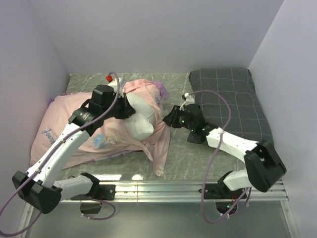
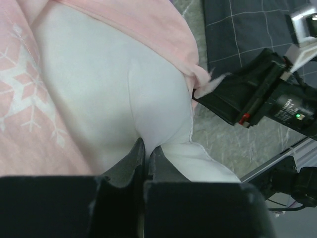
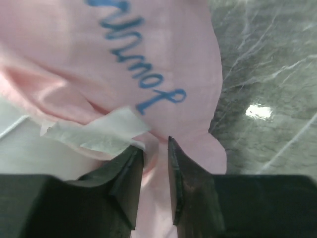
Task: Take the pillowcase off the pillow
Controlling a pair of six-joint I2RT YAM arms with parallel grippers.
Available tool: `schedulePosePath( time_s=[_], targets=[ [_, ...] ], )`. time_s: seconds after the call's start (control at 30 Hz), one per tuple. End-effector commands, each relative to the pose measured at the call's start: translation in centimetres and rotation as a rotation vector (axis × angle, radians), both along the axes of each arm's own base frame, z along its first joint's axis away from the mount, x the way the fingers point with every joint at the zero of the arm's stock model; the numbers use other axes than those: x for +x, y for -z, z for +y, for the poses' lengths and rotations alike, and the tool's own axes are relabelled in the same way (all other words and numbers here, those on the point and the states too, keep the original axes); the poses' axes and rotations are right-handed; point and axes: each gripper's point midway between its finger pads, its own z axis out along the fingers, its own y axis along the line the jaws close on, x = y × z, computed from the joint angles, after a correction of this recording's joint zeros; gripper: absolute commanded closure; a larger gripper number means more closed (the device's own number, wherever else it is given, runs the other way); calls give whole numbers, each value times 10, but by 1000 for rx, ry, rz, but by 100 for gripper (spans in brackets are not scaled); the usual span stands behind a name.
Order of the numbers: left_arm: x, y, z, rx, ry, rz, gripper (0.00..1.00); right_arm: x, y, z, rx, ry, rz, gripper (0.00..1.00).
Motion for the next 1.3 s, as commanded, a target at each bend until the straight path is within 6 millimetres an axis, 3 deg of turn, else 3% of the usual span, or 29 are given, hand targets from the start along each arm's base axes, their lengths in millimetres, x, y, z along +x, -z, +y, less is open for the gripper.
schedulePosePath(
  time_s=[0.0, 0.13, 0.27, 0.57, 0.7, 0.83, 0.87, 0.93, 0.97, 1.0, 1.07, 1.1, 1.27],
  targets=[
    [8, -22, -11, -102, -2, -89, 99, -8, -42, -1, -32, -52, -108, 61],
    [3, -19, -15, -100, -1, -94, 100, -23, -69, -12, -84, -40, -197, 43],
    [-2, -28, -20, -113, 14, -107, 100, -35, -86, 0, -78, -115, -273, 31],
    [-10, -27, -24, -83, 21, -95, 100, -25, -105, 41, -137, -180, -304, 25],
    [-16, -32, -24, -91, 28, -102, 100, -4, -103, 46, -189, -117, -289, 25],
    [-25, -41, -23, -102, 45, -113, 99, 15, -84, 50, -269, -99, -250, 43],
    [-27, -45, -23, -107, 48, -121, 100, 22, -87, 50, -276, -89, -252, 49],
    [-32, -48, -22, -108, 57, -120, 99, 34, -68, 46, -328, -65, -216, 67],
    [-36, -54, -21, -117, 67, -131, 100, 44, -70, 39, -347, -16, -216, 74],
    [-39, -56, -21, -121, 80, -134, 100, 60, -61, 25, -365, 38, -182, 81],
    [-51, -60, -21, -134, 118, -137, 99, 82, -63, 6, -365, 116, -162, 87],
    [-56, -63, -22, -142, 138, -143, 100, 103, -56, -18, -366, 185, -122, 91],
    [-86, -76, -19, -173, 233, -171, 100, 155, -51, -61, -331, 291, -56, 96]
  ],
)
